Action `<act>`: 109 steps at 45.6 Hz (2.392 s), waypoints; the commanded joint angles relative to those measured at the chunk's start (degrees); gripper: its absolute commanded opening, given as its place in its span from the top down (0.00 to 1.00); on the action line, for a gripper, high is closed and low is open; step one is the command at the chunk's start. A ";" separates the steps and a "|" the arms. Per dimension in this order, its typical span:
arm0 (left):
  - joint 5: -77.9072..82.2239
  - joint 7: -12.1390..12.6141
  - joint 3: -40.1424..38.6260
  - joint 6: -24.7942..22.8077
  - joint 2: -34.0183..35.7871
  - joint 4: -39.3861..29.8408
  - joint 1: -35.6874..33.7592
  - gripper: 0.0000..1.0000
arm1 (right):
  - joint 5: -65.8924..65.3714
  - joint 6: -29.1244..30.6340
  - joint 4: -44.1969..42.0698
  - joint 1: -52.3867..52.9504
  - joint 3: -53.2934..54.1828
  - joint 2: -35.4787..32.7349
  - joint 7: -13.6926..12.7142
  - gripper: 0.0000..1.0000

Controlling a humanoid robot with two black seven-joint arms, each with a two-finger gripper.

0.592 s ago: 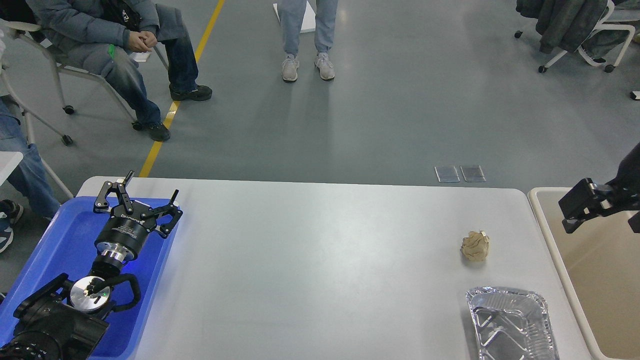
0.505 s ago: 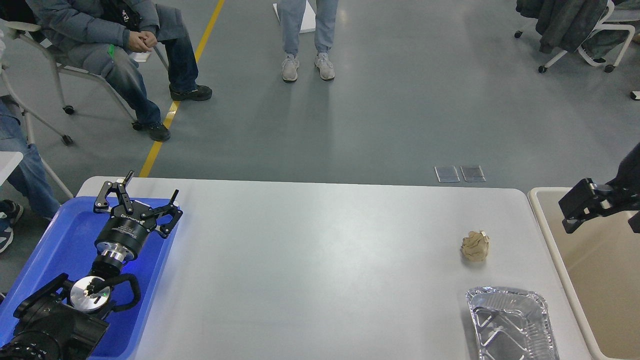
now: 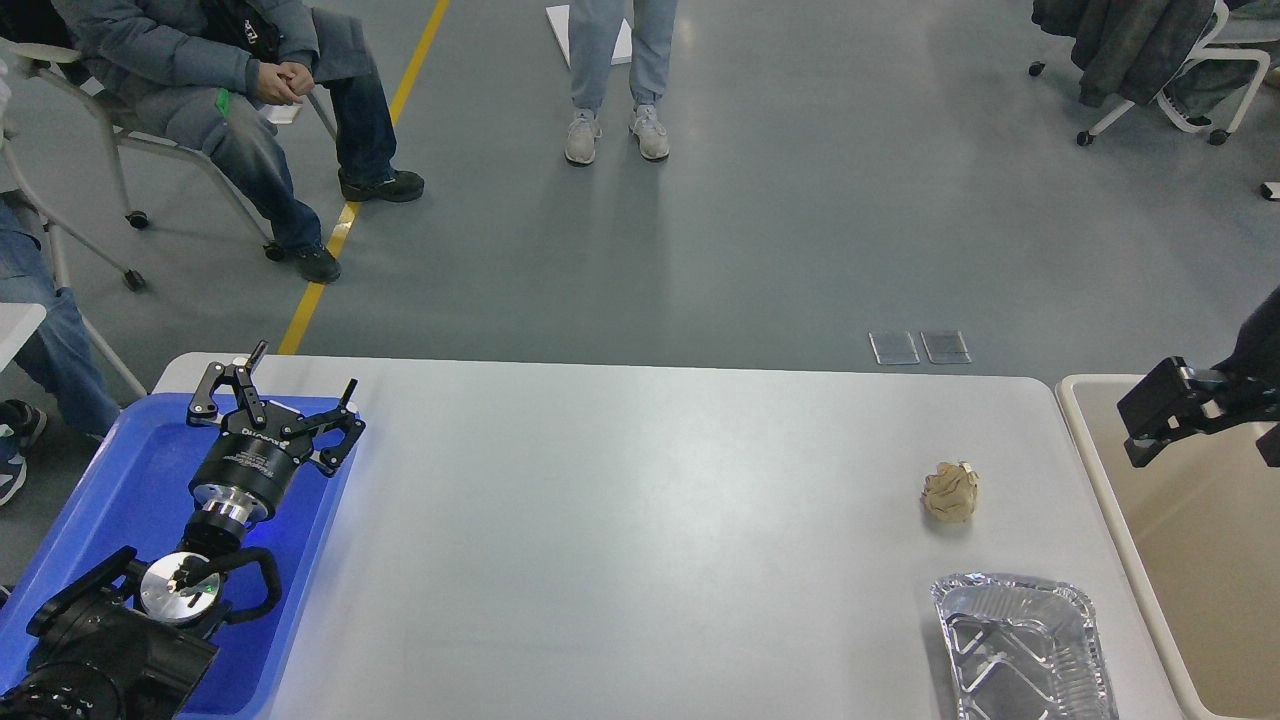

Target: Tidy desktop

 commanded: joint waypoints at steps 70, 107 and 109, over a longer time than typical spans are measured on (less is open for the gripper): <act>0.00 0.03 0.07 0.00 0.00 0.00 0.00 0.00 | -8.61 0.00 -0.78 -4.63 5.89 -9.85 0.35 0.00; 0.00 0.03 -0.02 0.00 0.00 0.00 0.00 0.00 | -22.60 -10.46 -0.34 -33.89 22.31 -27.26 0.70 0.00; 0.00 -0.06 -0.02 0.00 0.00 0.00 0.00 0.00 | -22.69 -10.55 -1.30 -36.79 25.22 -27.26 0.70 0.00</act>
